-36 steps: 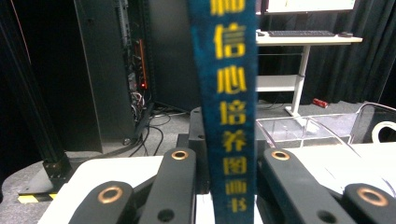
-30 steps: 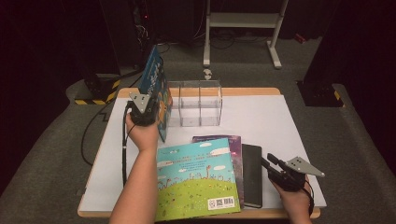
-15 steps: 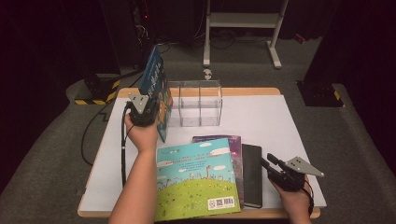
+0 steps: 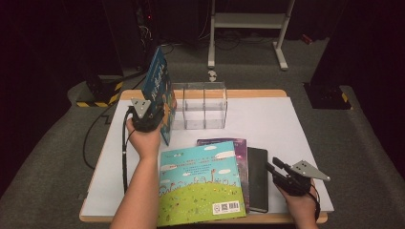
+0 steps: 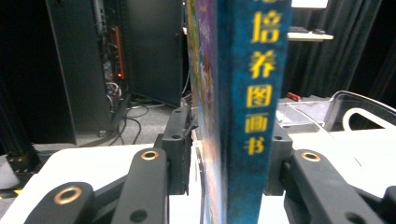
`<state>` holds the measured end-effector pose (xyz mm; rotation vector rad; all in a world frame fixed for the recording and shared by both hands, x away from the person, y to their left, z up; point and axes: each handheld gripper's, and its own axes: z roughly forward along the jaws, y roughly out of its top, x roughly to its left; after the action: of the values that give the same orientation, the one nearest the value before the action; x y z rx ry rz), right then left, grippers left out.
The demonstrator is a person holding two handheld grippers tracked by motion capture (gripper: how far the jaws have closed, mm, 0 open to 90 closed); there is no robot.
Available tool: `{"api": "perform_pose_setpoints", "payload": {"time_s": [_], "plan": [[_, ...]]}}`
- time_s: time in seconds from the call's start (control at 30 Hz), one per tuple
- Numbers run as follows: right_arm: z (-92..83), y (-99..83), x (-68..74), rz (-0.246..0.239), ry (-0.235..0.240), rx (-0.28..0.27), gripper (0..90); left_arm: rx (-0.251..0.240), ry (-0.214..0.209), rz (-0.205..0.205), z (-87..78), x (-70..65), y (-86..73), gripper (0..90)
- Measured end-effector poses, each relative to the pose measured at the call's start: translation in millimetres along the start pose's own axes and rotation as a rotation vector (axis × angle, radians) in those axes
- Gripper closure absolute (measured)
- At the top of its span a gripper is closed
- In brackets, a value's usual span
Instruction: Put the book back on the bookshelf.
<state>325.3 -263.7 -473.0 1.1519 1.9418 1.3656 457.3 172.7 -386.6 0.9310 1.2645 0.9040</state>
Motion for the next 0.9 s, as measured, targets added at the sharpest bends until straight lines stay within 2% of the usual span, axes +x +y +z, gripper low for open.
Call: {"api": "perform_pose_setpoints", "payload": {"time_s": [0.13, 0.5, 0.77, 0.83, 0.9], "plan": [[0.6, -0.3, 0.4, 0.000, 0.000, 0.002, 60.6, 0.005, -0.020, -0.019, -2.6, -1.6, 0.9, 60.2], [2.3, -0.9, 1.6, -0.006, 0.003, 0.008, 60.6, 0.023, -0.051, -0.008, -10.5, 0.1, 3.7, 53.9], [3.6, -1.6, 2.8, -0.008, 0.004, 0.012, 60.6, 0.058, -0.079, -0.008, -18.3, 4.7, 3.8, 47.8], [3.8, -1.8, 3.0, -0.010, 0.003, 0.014, 60.6, 0.078, -0.081, 0.010, -20.0, 5.3, 2.6, 46.1], [4.0, -1.9, 2.9, -0.010, 0.003, 0.014, 60.6, 0.100, -0.090, 0.008, -22.0, 6.3, 1.5, 45.3]]}}
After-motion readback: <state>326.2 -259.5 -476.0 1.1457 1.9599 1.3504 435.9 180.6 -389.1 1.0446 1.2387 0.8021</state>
